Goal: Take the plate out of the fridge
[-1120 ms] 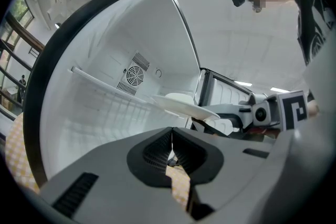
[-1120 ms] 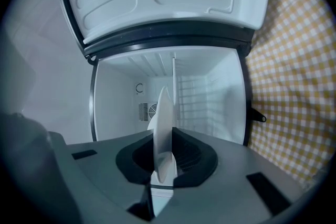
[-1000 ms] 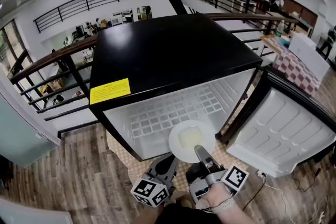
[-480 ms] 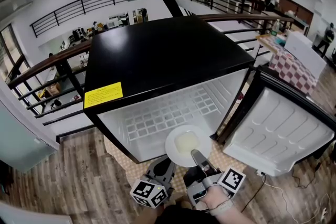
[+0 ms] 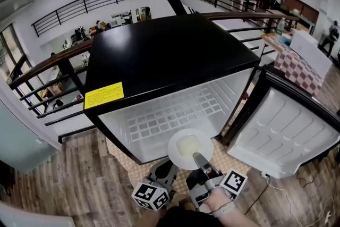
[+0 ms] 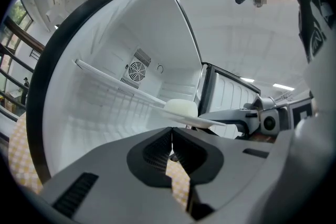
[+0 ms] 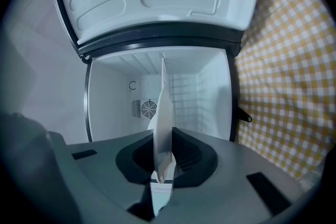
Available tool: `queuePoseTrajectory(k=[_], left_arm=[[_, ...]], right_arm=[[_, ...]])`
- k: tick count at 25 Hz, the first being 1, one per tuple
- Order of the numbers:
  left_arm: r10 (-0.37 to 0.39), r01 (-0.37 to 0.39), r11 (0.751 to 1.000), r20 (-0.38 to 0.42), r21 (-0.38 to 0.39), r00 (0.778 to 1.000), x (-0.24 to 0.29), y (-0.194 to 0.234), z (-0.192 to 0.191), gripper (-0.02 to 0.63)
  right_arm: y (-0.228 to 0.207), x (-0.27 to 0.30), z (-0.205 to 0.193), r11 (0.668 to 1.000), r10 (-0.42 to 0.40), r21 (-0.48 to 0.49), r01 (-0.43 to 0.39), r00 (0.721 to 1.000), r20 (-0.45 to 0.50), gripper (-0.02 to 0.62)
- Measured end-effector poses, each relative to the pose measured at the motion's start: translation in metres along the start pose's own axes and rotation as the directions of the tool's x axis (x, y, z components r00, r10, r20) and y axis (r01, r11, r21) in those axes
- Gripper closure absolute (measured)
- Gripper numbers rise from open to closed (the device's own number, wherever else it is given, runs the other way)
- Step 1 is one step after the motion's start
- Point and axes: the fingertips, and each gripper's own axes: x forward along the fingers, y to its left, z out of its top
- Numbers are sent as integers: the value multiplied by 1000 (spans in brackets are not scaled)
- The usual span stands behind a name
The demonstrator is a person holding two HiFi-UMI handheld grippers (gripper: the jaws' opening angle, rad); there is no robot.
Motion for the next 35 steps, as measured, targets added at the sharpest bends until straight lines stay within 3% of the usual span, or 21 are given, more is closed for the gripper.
queuePoseTrajectory(k=[35], left_arm=[[116,-116,993,-15,-28,993,-22,14,-22,597]], right_arm=[[-41,-5,2,1000,-13,-12,13,998,-56,543]])
